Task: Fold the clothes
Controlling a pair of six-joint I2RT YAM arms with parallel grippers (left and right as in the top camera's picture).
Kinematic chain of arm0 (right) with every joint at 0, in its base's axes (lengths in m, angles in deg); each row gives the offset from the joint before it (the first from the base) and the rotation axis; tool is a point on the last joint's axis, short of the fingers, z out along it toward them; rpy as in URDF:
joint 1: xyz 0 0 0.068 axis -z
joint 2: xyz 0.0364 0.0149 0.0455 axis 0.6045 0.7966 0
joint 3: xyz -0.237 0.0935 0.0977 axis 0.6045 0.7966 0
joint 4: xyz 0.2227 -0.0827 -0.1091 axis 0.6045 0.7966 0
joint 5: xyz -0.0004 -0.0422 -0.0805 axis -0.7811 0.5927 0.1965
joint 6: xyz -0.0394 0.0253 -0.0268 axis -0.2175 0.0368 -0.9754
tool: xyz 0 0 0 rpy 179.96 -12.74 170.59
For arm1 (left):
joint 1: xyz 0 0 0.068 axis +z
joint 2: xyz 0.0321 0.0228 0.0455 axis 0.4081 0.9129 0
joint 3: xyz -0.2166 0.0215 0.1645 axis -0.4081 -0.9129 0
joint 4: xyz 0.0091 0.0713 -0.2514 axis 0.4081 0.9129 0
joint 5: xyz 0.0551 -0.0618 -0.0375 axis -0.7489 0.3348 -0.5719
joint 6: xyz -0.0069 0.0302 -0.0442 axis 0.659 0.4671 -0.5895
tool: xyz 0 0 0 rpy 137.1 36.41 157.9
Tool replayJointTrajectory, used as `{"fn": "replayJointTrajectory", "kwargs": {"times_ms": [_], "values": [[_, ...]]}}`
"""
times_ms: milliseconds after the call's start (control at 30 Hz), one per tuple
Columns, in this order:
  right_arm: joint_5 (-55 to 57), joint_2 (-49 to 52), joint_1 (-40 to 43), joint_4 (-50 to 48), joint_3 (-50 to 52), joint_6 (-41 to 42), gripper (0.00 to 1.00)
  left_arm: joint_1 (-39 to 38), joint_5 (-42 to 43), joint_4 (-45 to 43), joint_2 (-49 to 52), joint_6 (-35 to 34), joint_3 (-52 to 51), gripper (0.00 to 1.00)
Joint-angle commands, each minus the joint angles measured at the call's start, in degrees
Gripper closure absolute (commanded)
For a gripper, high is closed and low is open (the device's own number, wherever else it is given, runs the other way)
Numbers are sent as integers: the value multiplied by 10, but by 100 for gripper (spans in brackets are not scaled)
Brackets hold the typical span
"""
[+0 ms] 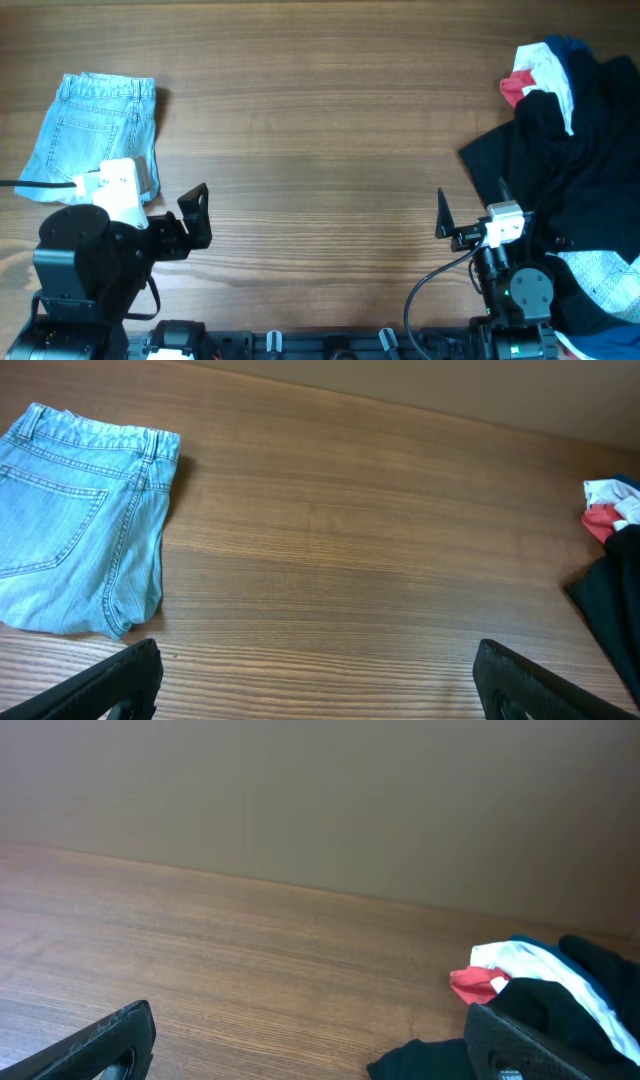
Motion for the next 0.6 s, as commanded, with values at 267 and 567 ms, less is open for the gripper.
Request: {"fn": "replayJointTrajectory", "kwargs": {"times_ms": [267,567], "values": [[5,-5,3,-2,0,8,0,2,-1,-2,-2,-5,-5,0],[5,-5,3,-2,0,8,0,2,-6,14,-22,-5,-5,0]]}}
